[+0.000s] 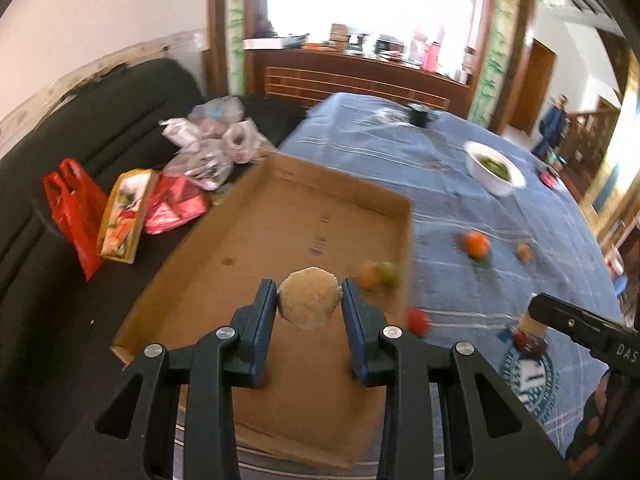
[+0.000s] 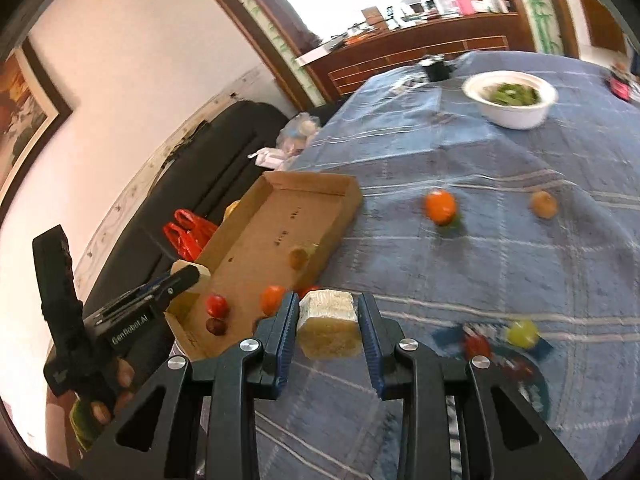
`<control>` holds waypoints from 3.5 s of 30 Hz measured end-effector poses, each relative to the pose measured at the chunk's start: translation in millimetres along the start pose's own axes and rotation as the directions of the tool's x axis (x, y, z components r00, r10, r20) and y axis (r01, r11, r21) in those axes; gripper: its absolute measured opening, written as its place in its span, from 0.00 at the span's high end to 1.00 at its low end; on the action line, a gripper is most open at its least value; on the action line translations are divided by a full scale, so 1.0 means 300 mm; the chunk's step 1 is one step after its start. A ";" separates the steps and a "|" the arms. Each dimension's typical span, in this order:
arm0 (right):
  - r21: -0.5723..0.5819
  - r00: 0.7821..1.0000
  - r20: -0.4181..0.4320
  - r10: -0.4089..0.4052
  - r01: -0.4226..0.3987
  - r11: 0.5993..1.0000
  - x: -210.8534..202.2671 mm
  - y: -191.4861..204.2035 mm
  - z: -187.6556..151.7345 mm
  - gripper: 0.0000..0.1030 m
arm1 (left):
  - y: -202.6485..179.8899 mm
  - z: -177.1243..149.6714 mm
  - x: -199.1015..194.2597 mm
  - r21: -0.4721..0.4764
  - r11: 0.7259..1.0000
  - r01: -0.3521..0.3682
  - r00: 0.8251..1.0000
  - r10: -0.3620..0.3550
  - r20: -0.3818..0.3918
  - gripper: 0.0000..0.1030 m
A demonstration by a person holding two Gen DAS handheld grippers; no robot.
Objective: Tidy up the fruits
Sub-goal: 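Carry the white cake in left tool over the tray while right tool carries the cube, then open left tool to drop the cake in the tray while right tool drops the cube, then move left tool to the small red date while right tool moves to the dark plum, then close right tool on the dark plum while left tool closes on the red date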
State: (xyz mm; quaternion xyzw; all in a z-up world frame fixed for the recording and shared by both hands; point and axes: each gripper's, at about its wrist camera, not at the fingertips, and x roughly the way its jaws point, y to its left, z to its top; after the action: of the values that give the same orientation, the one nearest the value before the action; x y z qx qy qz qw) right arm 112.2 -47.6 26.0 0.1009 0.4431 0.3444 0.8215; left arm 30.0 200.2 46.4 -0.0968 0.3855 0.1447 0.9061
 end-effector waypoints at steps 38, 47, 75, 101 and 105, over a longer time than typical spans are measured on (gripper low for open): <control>-0.156 0.988 -0.150 -0.032 0.008 0.988 0.509 0.194 0.221 0.52 | 0.134 0.029 0.156 -0.138 0.989 -0.055 0.995 0.042 -0.095 0.52; -0.006 0.999 -0.047 -0.007 0.007 1.000 0.174 -0.035 0.099 0.50 | -0.010 -0.021 0.016 -0.147 0.982 0.121 0.991 -0.128 -0.035 0.52; 0.115 0.981 0.058 -0.187 0.179 0.977 -0.310 -0.422 -0.186 0.51 | -0.459 -0.211 -0.005 -0.017 0.946 0.325 0.931 -0.323 -0.168 0.52; 0.032 0.981 -0.028 -0.192 0.193 0.981 -0.096 -0.411 -0.201 0.71 | -0.616 -0.216 0.133 0.100 0.916 0.390 0.899 -0.354 -0.258 0.52; 0.125 0.977 0.015 -0.212 0.209 0.970 -0.196 -0.496 -0.207 0.70 | -0.734 -0.228 0.147 0.193 0.898 0.395 0.903 -0.341 -0.260 0.52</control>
State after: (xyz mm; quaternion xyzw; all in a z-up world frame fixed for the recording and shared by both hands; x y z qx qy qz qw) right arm 111.7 -205.3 -41.8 0.1086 0.4602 0.2259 0.8517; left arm 87.5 -17.8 -18.3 -0.0730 0.4725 -0.0896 0.8737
